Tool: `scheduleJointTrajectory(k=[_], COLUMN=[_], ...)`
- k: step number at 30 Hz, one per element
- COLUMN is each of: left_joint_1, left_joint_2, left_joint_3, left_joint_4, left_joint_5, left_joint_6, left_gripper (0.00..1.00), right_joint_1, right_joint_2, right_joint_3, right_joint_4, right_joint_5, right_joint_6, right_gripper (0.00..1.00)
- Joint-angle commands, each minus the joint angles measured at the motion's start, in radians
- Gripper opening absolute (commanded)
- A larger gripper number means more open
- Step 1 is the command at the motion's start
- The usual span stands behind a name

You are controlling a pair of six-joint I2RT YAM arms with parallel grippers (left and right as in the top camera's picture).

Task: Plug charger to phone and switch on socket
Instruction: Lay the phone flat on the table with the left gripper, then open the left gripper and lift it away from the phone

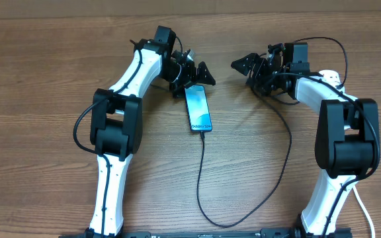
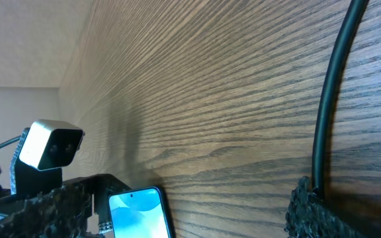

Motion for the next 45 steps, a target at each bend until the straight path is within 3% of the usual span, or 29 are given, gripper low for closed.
scheduleJointTrajectory(k=[1,10,20,29,35,45], left_joint_1=[-0.005,-0.005,-0.003,0.006,0.068,0.097], left_joint_2=[0.029,0.029,0.029,0.029,0.026,-0.078], left_joint_3=[-0.018,-0.018,-0.018,-0.017,0.056,0.485], left_joint_4=[-0.038,-0.113,-0.104,-0.089,-0.219,-0.597], left_joint_5=[-0.207,-0.389,-0.385,-0.38,-0.446,-0.835], left_joint_6=[-0.076,-0.167,-0.287,-0.235,-0.161,-0.085], left_gripper=[1.0,1.0,1.0,1.0,1.0,1.0], right_joint_1=[0.001,0.001,0.001,0.001,0.001,0.001], right_joint_2=[-0.008,-0.008,-0.008,-0.008,-0.008,-0.008], right_joint_3=[0.006,0.006,0.006,0.006,0.006,0.006], right_joint_4=[0.002,0.002,0.003,0.003,-0.002,0.0], right_joint_5=[0.01,0.01,0.01,0.01,0.01,0.01], right_joint_6=[-0.008,-0.008,-0.008,-0.008,-0.009,-0.009], right_gripper=[1.0,1.0,1.0,1.0,1.0,1.0])
